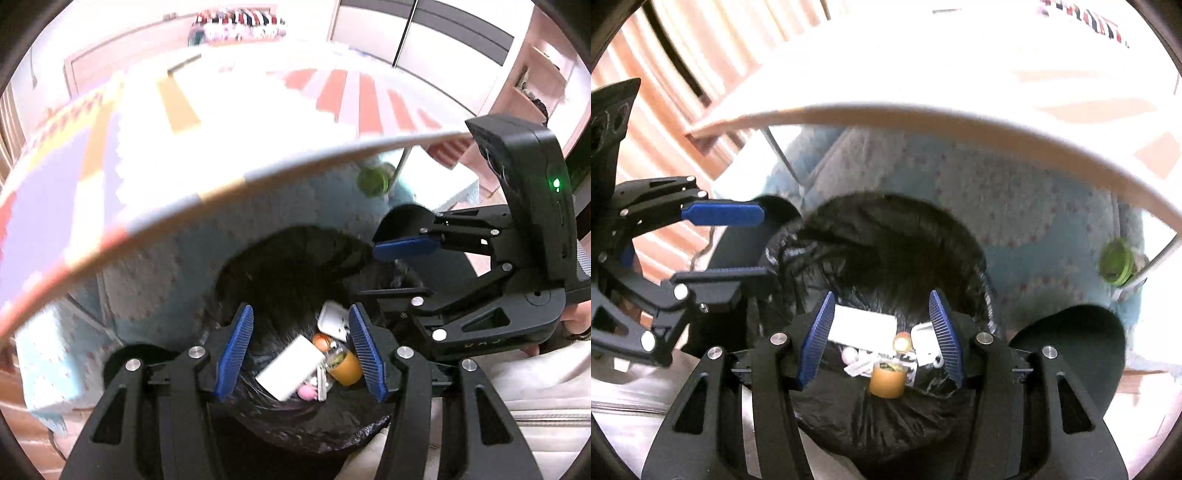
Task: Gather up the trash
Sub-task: 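Move both open grippers back toward the grey metal strip and white tissue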
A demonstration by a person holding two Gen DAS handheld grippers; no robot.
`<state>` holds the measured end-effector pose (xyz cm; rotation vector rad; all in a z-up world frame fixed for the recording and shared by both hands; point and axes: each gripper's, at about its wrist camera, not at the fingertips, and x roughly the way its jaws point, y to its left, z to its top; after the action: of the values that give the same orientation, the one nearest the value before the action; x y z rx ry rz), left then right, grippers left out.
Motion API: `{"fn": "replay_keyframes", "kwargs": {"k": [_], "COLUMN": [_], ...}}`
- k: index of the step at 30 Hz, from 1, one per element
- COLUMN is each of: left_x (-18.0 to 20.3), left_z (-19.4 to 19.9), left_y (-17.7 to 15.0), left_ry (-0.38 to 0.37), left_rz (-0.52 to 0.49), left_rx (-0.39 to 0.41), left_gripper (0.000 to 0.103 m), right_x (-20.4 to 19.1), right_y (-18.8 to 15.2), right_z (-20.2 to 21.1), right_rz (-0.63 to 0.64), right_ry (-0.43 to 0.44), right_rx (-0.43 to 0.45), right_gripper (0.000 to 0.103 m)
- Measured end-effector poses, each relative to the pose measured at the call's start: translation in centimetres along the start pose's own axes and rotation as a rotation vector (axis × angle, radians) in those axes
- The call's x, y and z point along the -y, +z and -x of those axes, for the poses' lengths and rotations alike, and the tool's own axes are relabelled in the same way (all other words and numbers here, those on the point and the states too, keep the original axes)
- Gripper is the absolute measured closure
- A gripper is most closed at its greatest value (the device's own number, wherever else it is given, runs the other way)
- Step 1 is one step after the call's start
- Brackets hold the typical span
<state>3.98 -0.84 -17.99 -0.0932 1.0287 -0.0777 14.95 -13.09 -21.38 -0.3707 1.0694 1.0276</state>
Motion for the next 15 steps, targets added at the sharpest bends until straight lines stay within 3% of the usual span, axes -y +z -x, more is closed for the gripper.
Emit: {"fn": "replay_keyframes", "kwargs": {"k": [15], "left_x": [-3.9], "left_z": [4.7], "left_y": [7.1], "left_ry": [0.061], "left_rz": [-0.029], "left_rx": [0.162], "left_gripper": [0.051], "right_x": [0.3], "right_y": [5.3], "right_z": [6.9], "right_rz": [0.071], "right_ry": [-0.011], "right_rx": [0.185], "right_gripper": [0.05]}}
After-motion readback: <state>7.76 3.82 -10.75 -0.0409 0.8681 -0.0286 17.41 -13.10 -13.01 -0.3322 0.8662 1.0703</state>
